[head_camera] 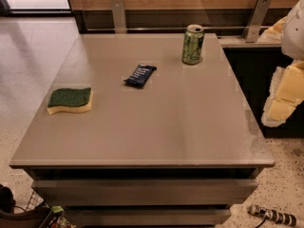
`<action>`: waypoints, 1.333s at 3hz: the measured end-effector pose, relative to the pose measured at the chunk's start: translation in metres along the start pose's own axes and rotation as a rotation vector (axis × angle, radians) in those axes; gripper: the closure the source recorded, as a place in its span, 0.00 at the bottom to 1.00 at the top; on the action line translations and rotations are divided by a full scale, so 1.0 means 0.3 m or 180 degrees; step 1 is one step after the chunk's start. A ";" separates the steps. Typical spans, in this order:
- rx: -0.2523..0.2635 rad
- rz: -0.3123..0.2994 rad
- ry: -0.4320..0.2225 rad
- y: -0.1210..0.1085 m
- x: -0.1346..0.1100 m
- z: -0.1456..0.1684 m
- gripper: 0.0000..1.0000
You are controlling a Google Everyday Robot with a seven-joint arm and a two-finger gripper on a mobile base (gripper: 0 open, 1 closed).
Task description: Pick sponge
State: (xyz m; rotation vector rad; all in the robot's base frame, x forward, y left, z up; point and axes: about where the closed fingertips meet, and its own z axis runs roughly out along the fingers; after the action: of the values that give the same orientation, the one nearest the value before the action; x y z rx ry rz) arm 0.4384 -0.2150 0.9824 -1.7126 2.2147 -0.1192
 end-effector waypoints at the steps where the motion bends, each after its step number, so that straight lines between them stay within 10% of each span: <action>1: 0.0015 0.0005 -0.0025 -0.009 -0.005 0.005 0.00; 2: 0.0102 0.0035 -0.0173 -0.063 -0.037 0.034 0.00; 4: 0.0091 0.0171 -0.1339 -0.153 -0.288 0.292 0.00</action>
Offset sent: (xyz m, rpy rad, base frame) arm 0.0477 0.0127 -0.0093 0.0959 -0.0713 -0.0045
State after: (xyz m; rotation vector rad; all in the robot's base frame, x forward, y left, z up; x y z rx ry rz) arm 0.5272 -0.1331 0.9309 -1.4970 1.9331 0.2036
